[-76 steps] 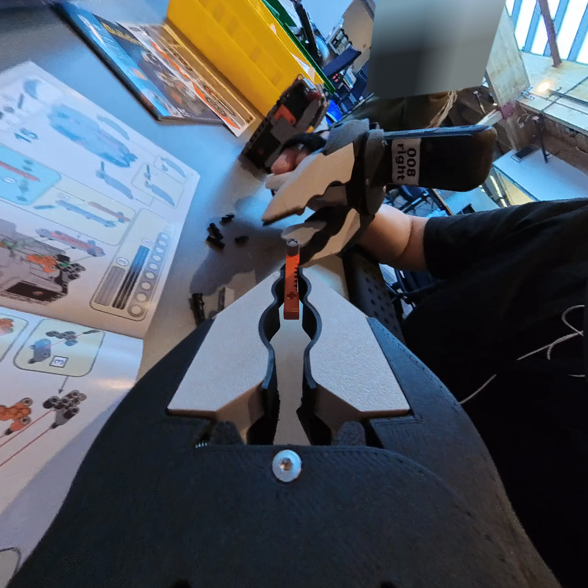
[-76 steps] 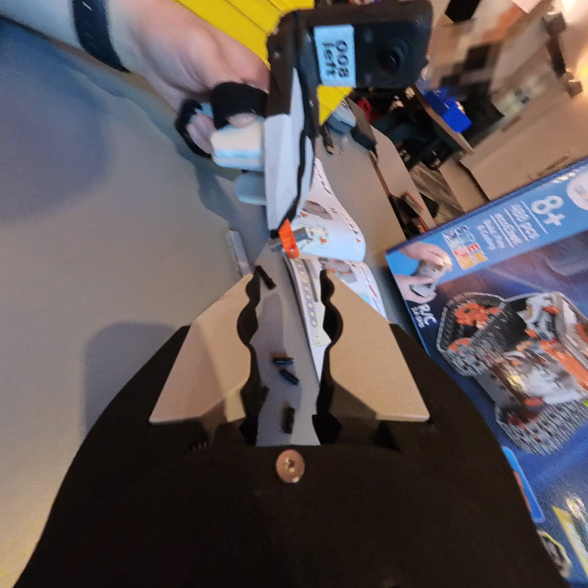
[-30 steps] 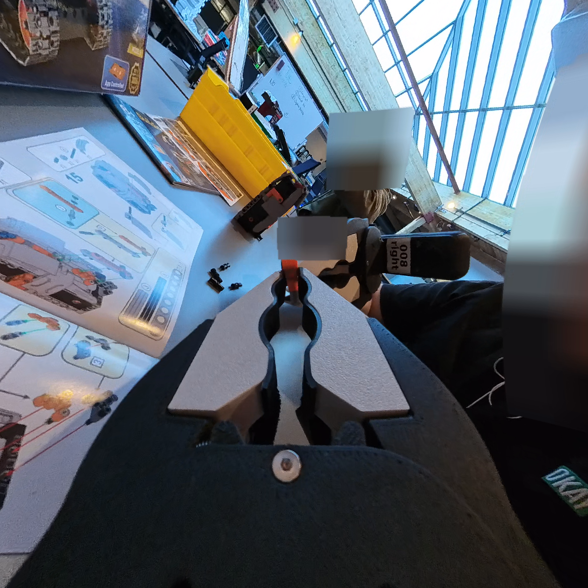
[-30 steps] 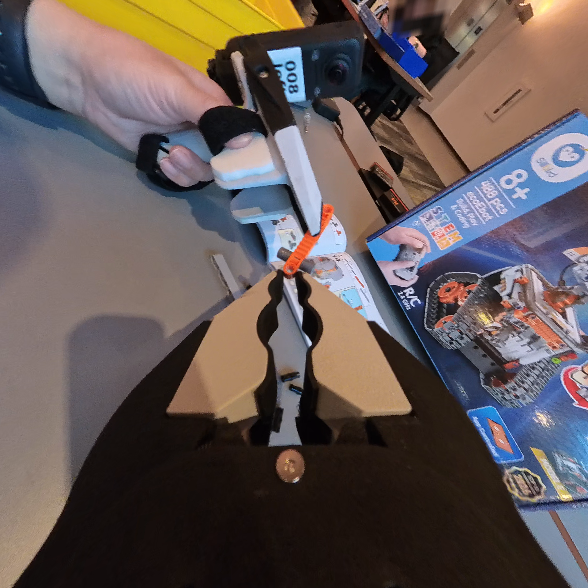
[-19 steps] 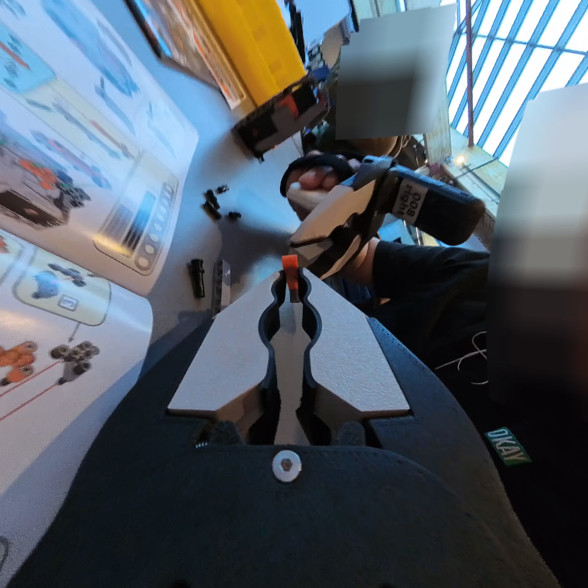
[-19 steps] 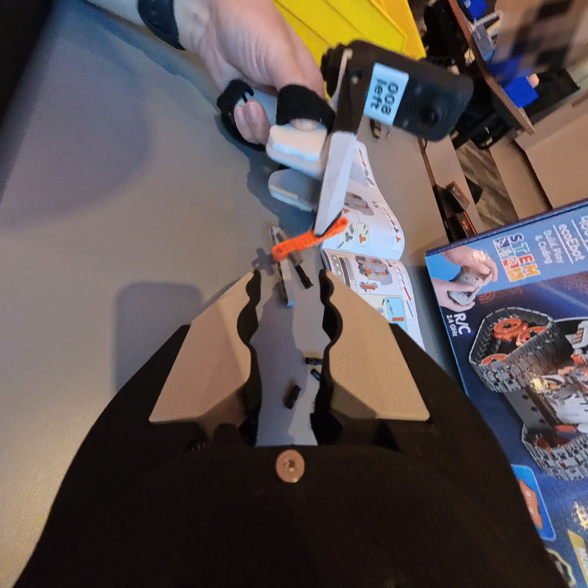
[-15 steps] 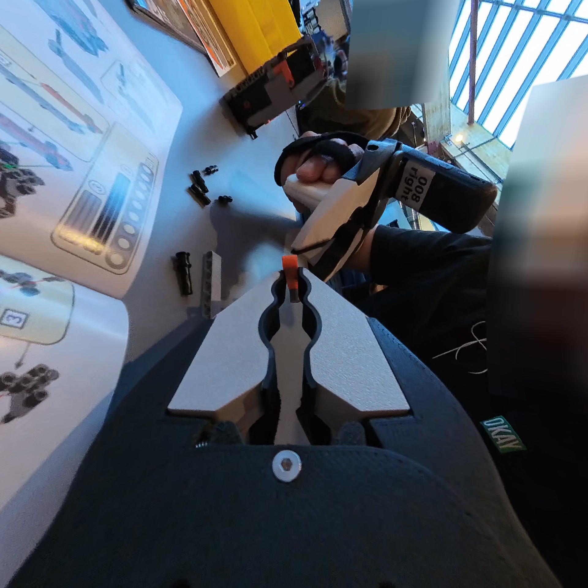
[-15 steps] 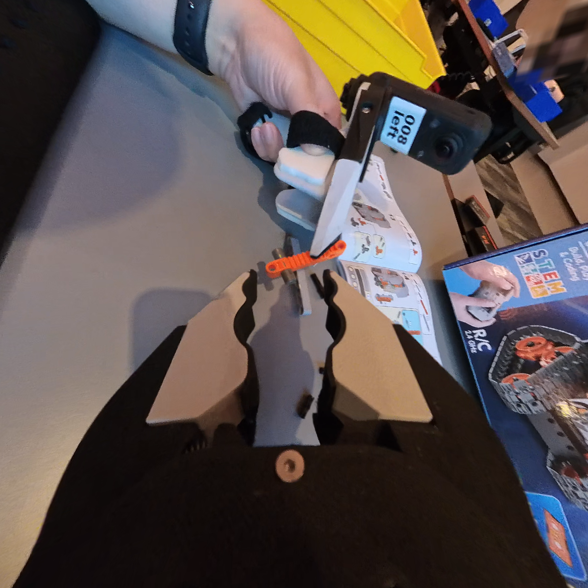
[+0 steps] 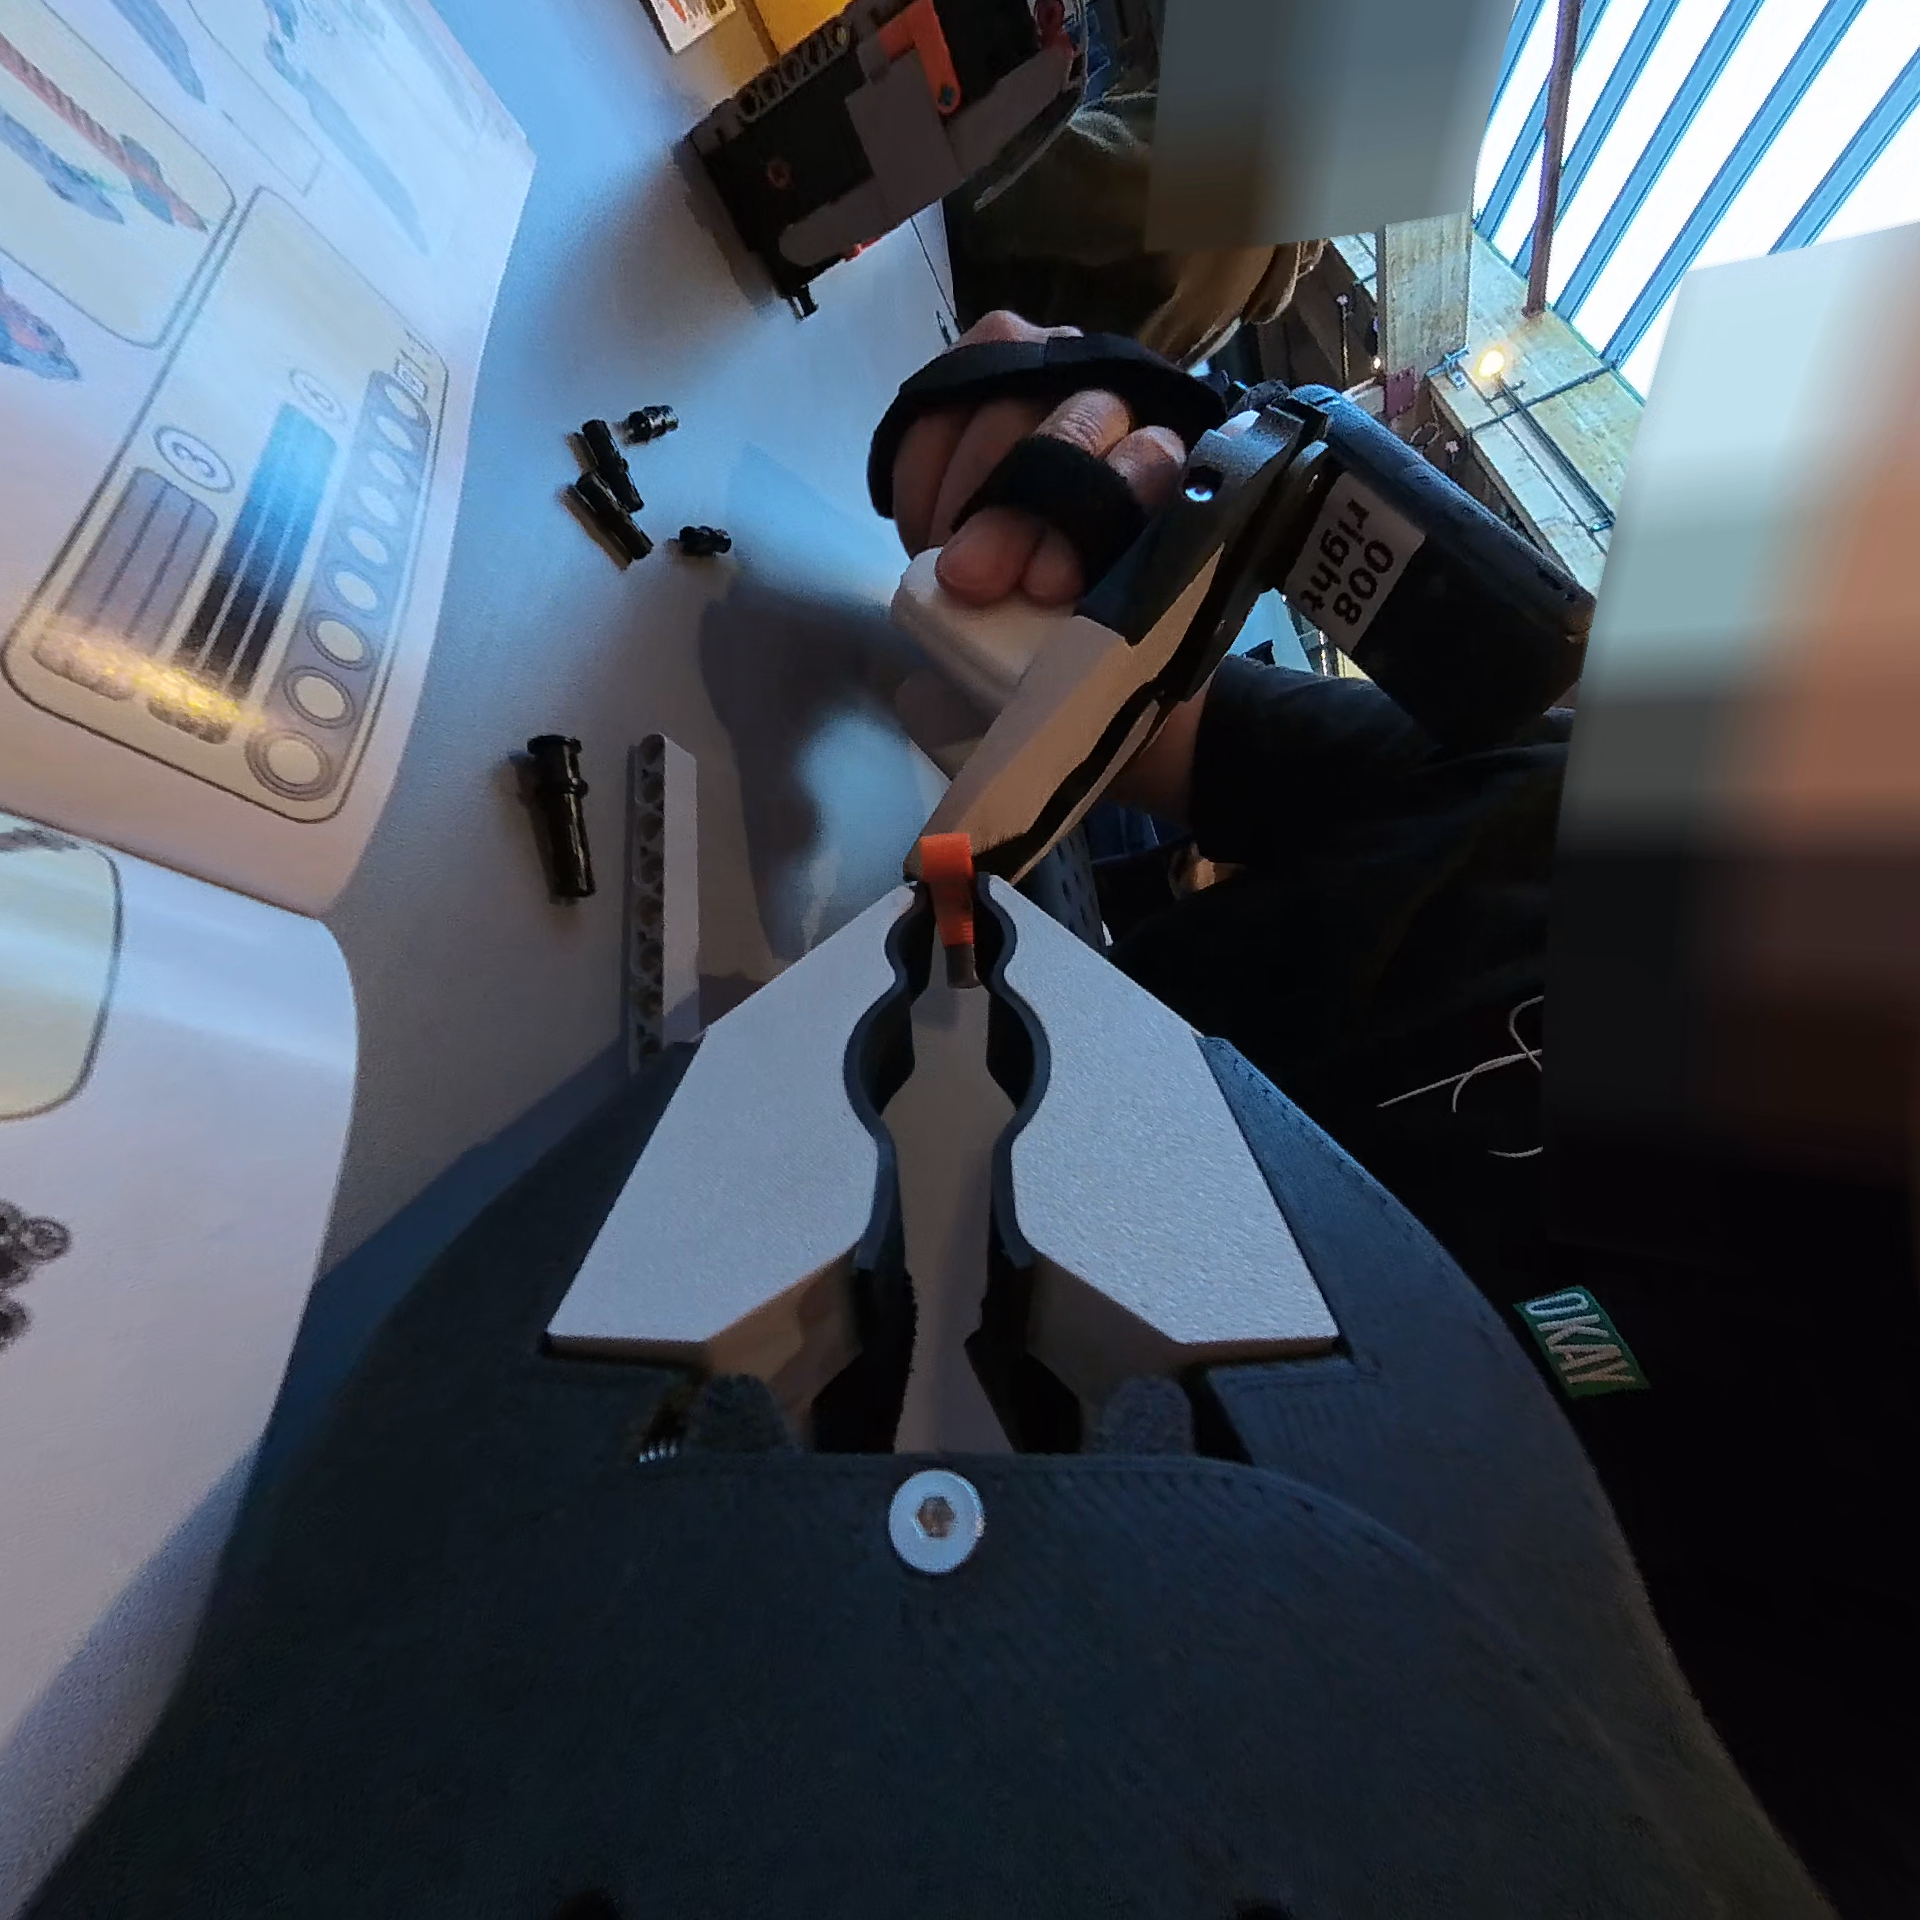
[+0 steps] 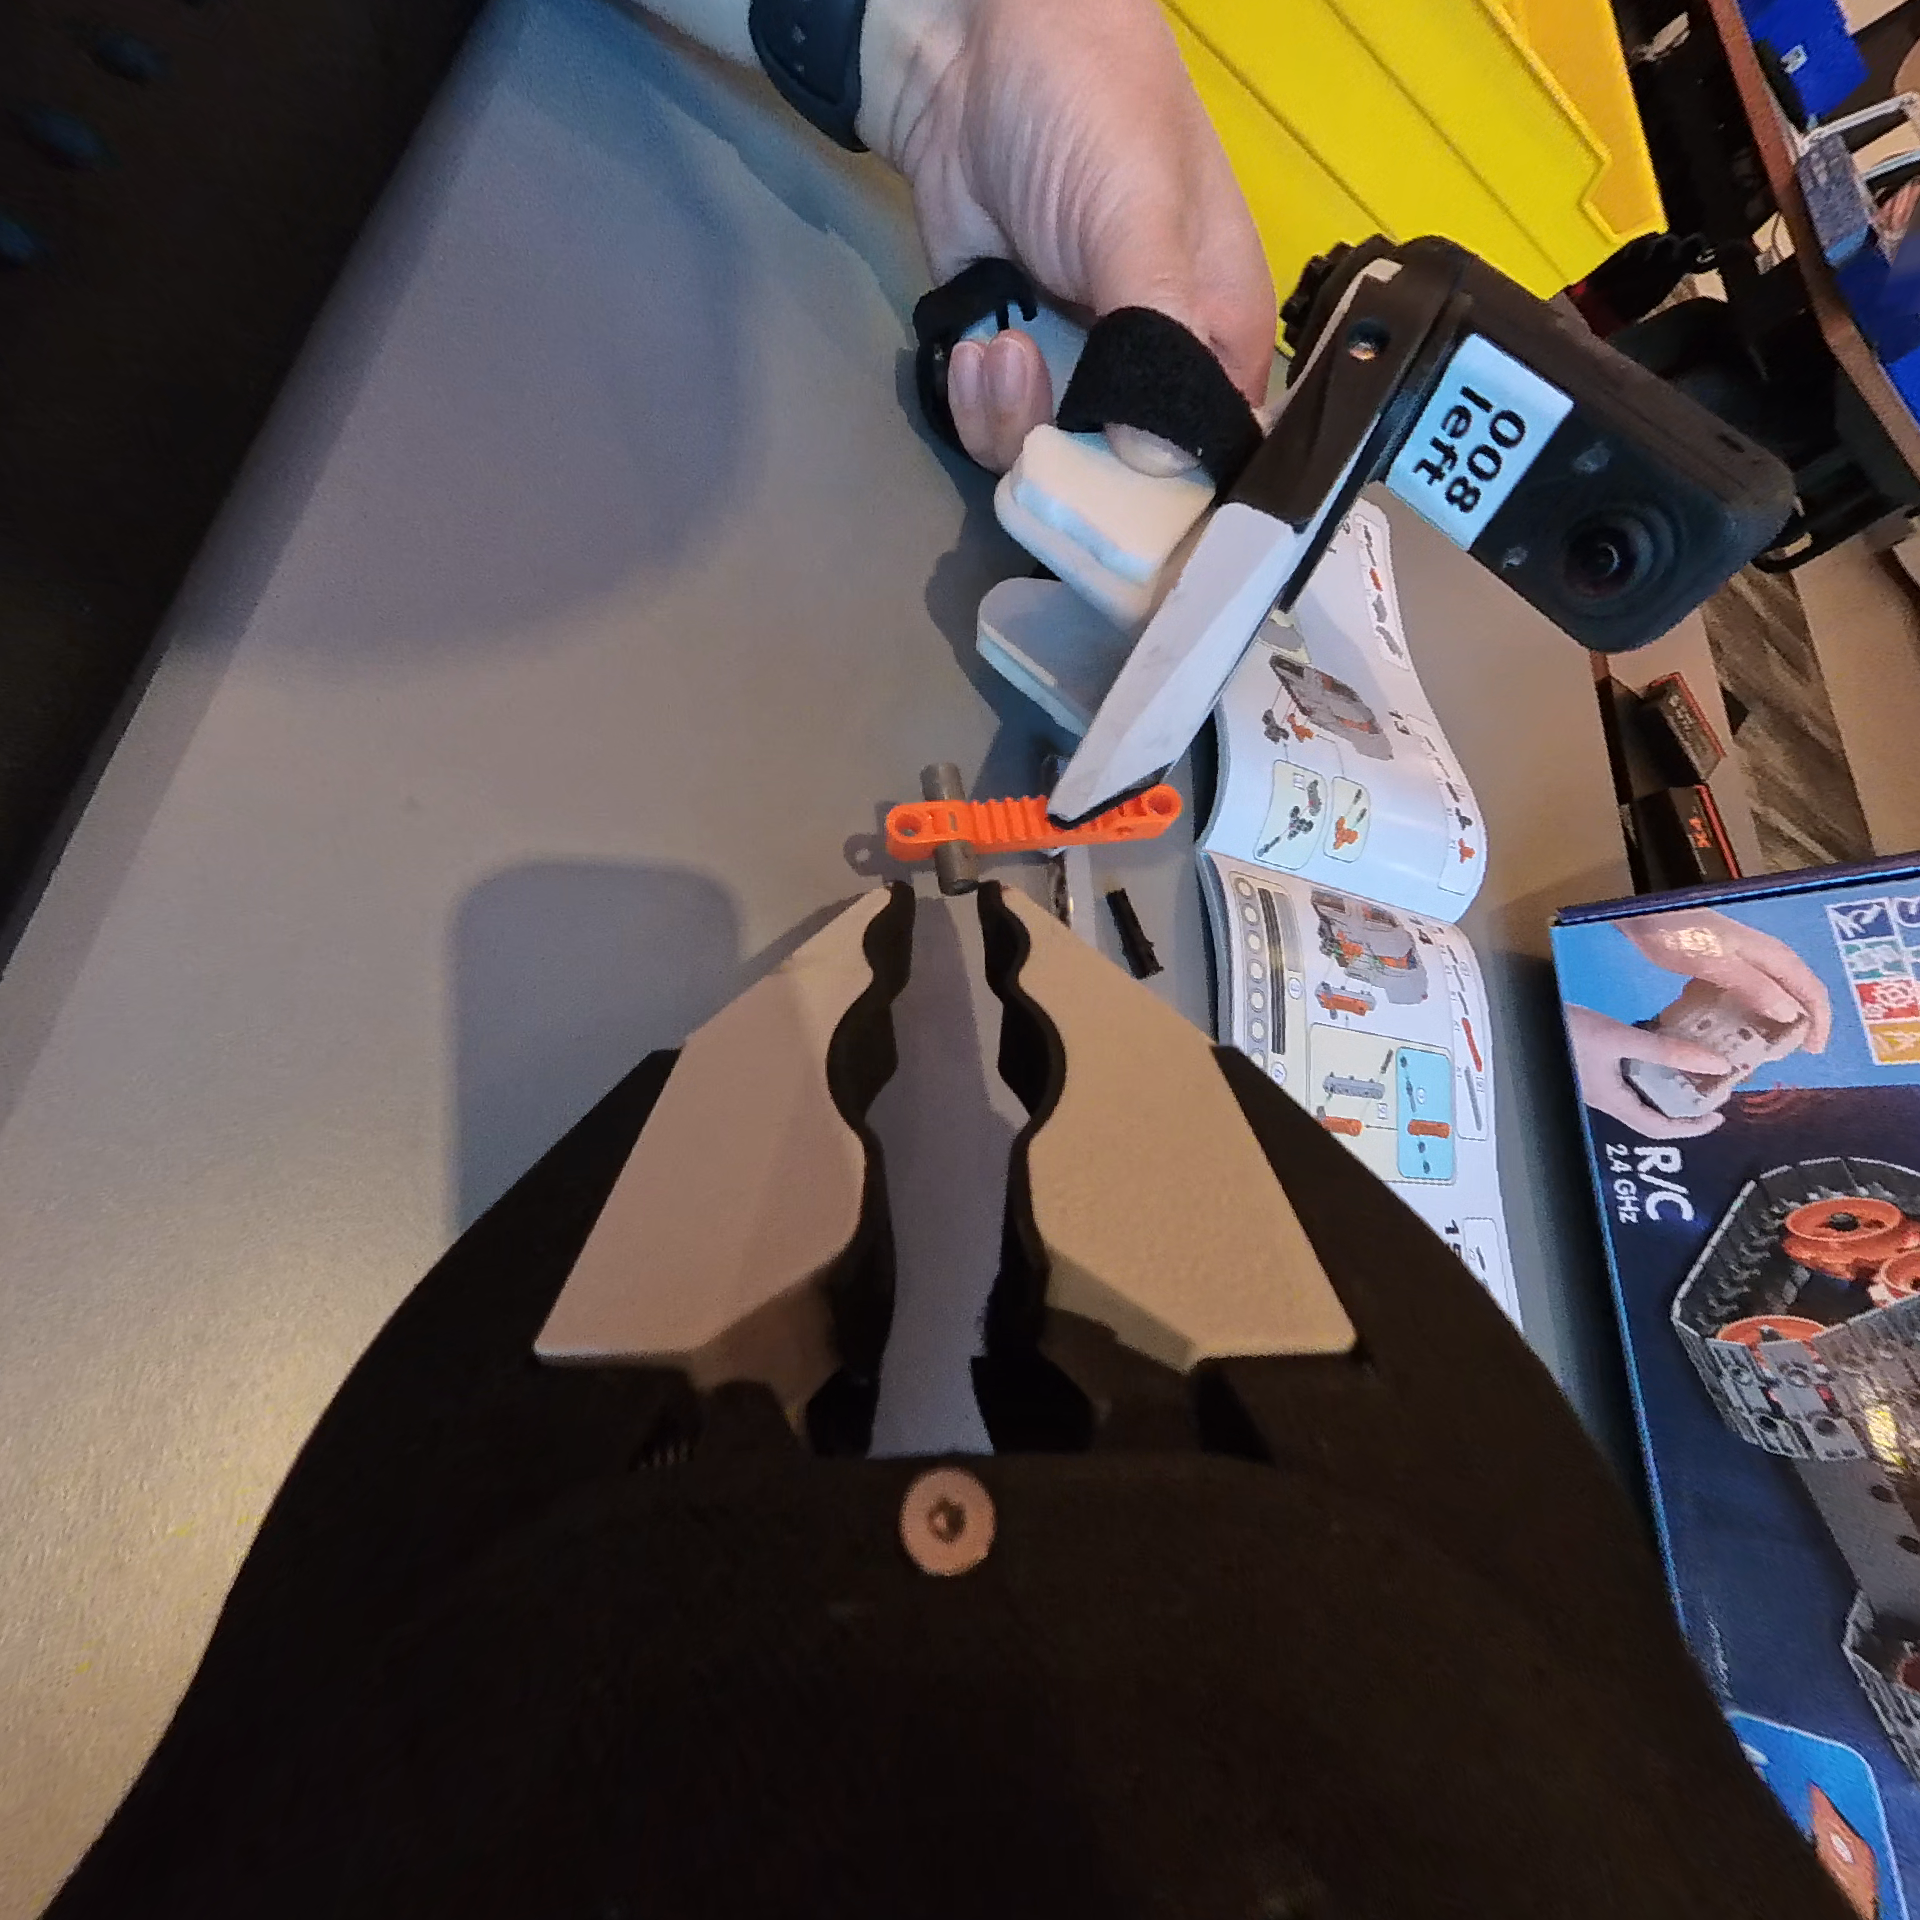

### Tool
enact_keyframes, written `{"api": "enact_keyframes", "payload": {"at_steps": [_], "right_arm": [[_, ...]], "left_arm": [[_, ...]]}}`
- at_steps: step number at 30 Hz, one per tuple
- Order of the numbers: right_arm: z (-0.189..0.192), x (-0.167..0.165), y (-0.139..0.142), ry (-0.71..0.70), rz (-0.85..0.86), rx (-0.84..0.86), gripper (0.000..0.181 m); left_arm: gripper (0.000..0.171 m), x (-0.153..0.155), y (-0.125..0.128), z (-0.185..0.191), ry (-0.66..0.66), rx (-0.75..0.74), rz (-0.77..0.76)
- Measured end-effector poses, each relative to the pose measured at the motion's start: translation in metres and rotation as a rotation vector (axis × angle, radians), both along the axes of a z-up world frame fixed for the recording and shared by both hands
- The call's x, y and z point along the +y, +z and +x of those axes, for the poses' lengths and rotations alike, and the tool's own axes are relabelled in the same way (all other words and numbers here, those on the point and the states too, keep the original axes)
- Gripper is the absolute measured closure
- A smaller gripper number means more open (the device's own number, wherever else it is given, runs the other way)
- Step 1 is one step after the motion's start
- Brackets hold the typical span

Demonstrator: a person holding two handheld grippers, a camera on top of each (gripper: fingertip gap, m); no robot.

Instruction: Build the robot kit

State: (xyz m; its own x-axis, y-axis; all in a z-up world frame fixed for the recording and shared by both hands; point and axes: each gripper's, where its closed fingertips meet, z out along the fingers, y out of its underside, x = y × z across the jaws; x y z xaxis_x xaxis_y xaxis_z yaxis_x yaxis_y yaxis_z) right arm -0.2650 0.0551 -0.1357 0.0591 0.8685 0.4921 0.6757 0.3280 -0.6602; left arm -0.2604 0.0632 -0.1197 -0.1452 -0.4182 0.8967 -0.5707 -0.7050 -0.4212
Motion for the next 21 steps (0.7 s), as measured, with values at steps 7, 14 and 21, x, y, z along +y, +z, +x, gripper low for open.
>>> {"api": "enact_keyframes", "payload": {"at_steps": [7, 14, 21], "right_arm": [[-0.005, -0.004, 0.003, 0.026, 0.031, 0.007, 0.176], [-0.006, -0.009, 0.0, 0.035, -0.036, 0.013, 0.177], [-0.011, -0.028, -0.017, 0.087, -0.163, -0.047, 0.177]], "left_arm": [[0.168, -0.004, -0.001, 0.0, -0.02, 0.008, 0.002], [0.157, -0.001, 0.002, -0.004, -0.022, 0.016, -0.049], [0.159, 0.042, 0.014, -0.014, 0.182, -0.04, 0.08]]}}
